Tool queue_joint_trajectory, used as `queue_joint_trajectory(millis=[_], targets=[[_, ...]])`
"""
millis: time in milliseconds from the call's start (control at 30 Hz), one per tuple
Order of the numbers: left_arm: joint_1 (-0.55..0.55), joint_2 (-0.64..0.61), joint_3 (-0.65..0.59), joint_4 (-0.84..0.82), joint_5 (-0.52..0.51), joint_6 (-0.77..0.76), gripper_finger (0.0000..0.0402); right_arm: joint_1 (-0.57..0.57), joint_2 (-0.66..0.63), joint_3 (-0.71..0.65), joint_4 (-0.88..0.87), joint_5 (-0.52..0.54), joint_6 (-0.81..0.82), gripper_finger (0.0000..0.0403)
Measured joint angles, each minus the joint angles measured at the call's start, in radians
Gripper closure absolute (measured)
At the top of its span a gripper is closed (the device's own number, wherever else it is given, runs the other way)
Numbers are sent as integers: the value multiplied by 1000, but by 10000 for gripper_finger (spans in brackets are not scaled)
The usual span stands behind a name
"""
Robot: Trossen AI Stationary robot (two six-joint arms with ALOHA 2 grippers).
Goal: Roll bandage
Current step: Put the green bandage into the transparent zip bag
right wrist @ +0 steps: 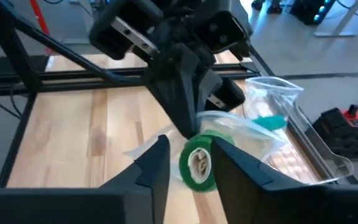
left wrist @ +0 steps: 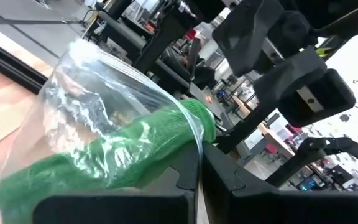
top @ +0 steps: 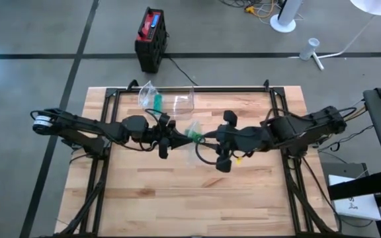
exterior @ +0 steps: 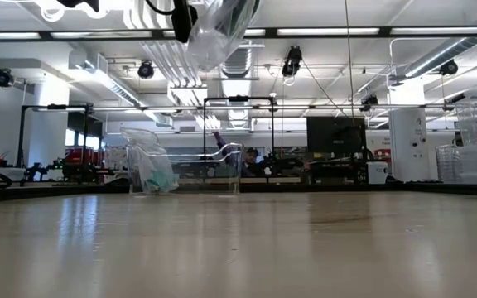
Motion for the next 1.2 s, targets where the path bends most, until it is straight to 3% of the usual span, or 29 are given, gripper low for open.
queue_joint_trajectory(millis=[200,467,667,833,1067,1200], targets=[[0,0,0,4,13,-2,401,-12,51,-50,2,-27,-26,344],[-19,-8,0,-57,132,-25,401,-56,167,-10,-14,-49,-97,400],[-20,-37,2,-220,141,-28,401,0,121,99,-119,-12,-126,383],[-18,-60,3,-282,160,-3,401,30,63,107,-179,40,-102,361],[-71,-96,3,-184,431,228,401,55,77,33,-153,-6,-242,321],[-84,-106,3,-195,505,209,401,72,129,18,-112,1,-410,296]])
